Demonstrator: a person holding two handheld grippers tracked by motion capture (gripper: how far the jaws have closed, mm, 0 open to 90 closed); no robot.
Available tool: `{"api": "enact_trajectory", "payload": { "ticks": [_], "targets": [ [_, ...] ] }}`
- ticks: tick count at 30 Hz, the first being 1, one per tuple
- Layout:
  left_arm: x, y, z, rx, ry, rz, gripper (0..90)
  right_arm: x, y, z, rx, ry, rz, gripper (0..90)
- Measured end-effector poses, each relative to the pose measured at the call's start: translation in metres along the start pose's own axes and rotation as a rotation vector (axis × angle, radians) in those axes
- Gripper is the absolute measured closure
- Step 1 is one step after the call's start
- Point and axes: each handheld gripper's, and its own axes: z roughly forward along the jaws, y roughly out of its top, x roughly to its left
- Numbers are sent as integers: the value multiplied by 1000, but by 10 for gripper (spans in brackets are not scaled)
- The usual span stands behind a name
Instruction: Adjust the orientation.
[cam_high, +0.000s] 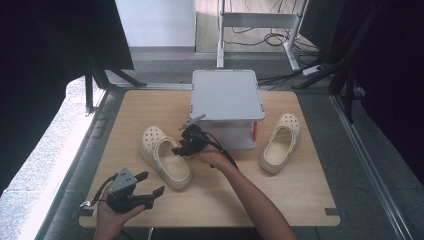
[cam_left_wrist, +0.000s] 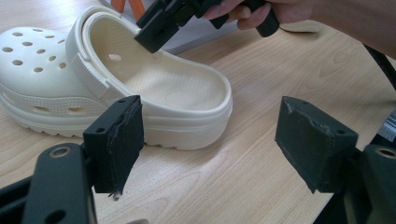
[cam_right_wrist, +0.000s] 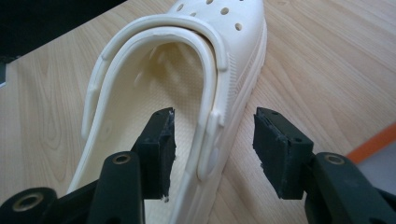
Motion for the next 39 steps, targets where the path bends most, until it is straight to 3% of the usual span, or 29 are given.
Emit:
{"api": "enact_trajectory", "payload": {
  "ticks": [9, 15, 19, 25, 39],
  "targets": [
    [0, 0, 0, -1, -2, 0, 240, 3, 9, 10, 24, -10, -9, 504],
    [0, 0, -1, -1, -1, 1, 240, 0, 11, 18, 39, -4, 6, 584],
    [0, 0, 0, 0, 0, 1, 240, -3, 10, 21, 41, 9, 22, 689],
    [0, 0, 0, 0, -1, 0, 240, -3, 10, 22, 47, 5, 48, 728],
    [-1, 0, 1, 2, -1, 2, 241, 1, 8, 19, 7, -27, 77, 776]
  ]
}}
